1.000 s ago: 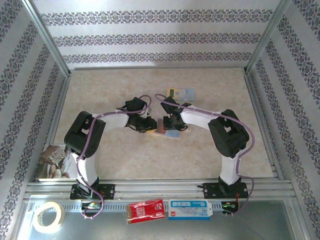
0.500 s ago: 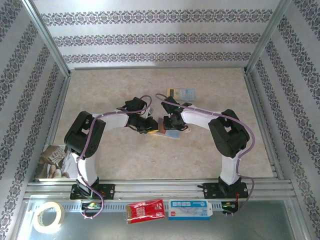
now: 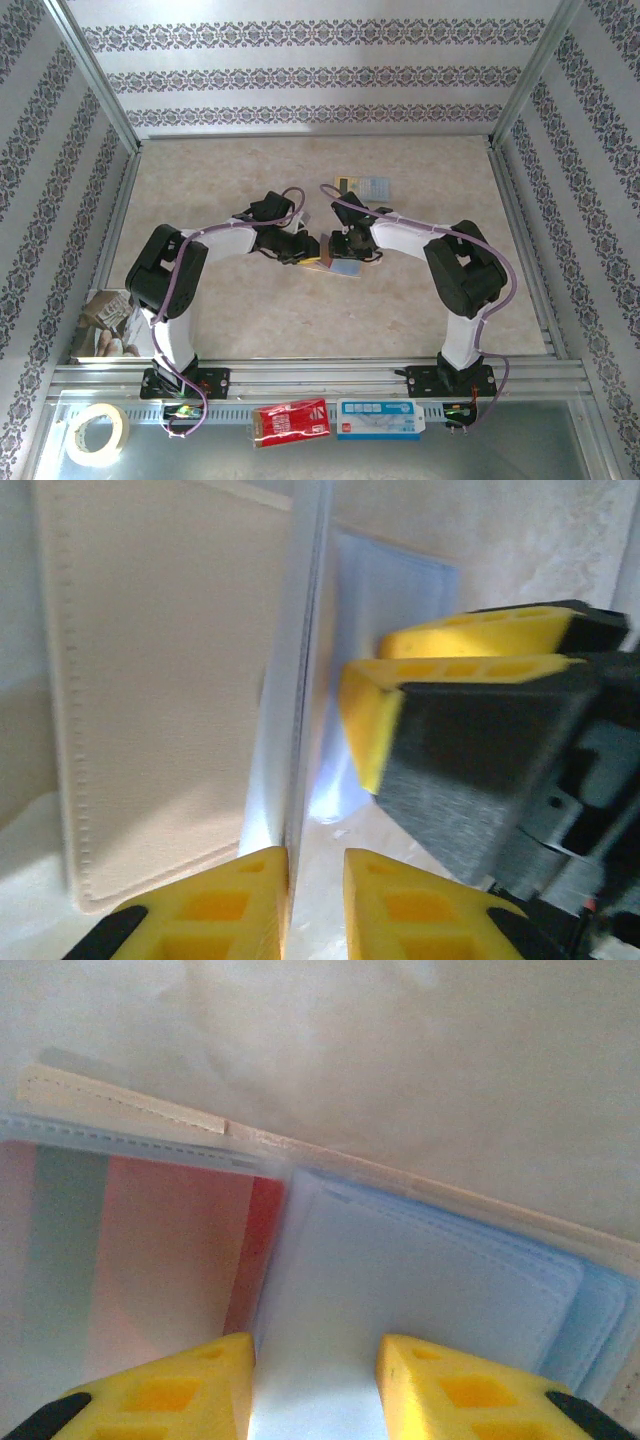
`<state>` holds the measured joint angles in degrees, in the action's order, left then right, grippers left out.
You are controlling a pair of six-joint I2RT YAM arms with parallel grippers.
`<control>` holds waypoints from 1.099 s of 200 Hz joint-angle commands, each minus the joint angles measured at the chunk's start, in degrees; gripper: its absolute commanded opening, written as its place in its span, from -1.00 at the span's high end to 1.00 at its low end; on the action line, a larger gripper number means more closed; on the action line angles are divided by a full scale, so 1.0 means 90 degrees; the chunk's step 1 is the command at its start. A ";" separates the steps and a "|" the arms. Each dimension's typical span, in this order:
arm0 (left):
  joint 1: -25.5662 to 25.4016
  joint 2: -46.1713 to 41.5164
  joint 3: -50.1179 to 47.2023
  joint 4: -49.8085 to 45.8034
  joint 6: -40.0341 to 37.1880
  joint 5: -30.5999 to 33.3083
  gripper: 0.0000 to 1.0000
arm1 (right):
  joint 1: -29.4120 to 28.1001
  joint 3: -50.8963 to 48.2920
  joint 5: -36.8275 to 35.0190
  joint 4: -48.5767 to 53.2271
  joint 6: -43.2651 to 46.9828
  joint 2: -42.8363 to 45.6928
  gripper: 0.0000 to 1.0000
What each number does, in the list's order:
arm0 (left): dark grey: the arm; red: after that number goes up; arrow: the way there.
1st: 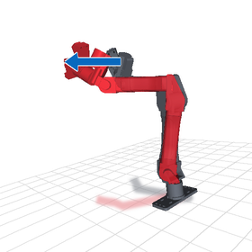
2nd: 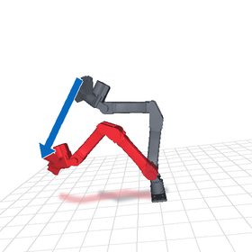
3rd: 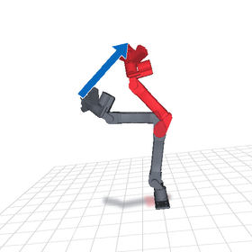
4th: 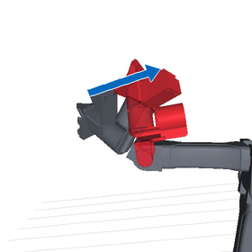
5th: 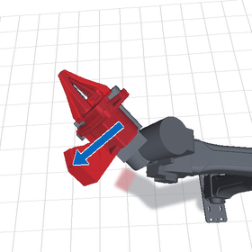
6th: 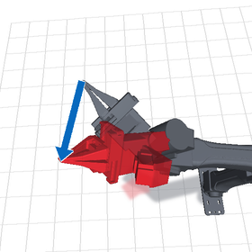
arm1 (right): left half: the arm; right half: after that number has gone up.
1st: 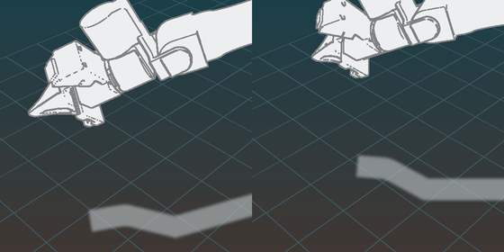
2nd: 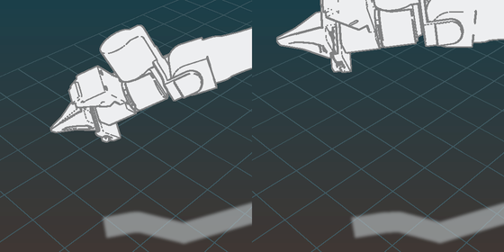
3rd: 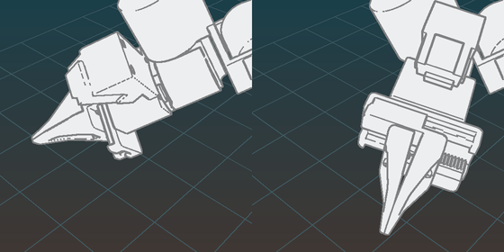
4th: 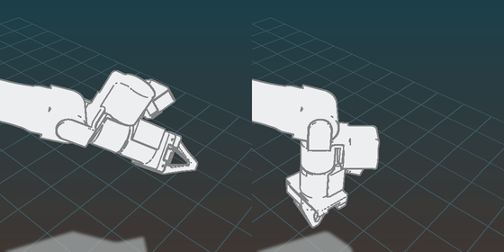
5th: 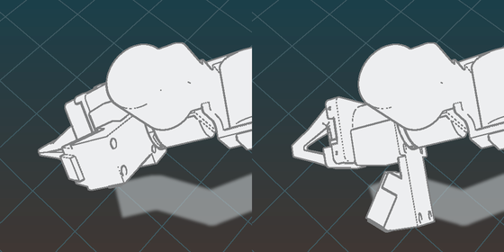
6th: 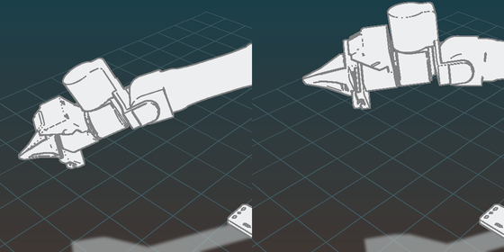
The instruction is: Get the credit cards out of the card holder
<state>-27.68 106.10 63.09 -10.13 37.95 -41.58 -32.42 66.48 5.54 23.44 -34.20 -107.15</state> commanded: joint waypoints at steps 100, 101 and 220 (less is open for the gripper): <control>-0.0507 0.0241 0.0830 -0.0478 -0.0212 0.0173 0.50 | 0.0528 -0.1276 -0.0146 -0.0825 -0.0562 0.1870 0.21; -0.0517 0.0246 0.0836 -0.0477 -0.0208 0.0175 0.50 | 0.0537 -0.1294 -0.0156 -0.0831 -0.0564 0.1893 0.21; -0.0628 0.0280 0.1084 -0.0503 -0.0206 0.0606 0.13 | 0.0852 -0.1744 0.0096 -0.1083 -0.0577 0.2608 0.21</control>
<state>-34.74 111.28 72.90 -12.58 37.47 -39.86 -24.36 50.06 4.10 14.52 -39.53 -82.28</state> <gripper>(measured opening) 0.438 0.402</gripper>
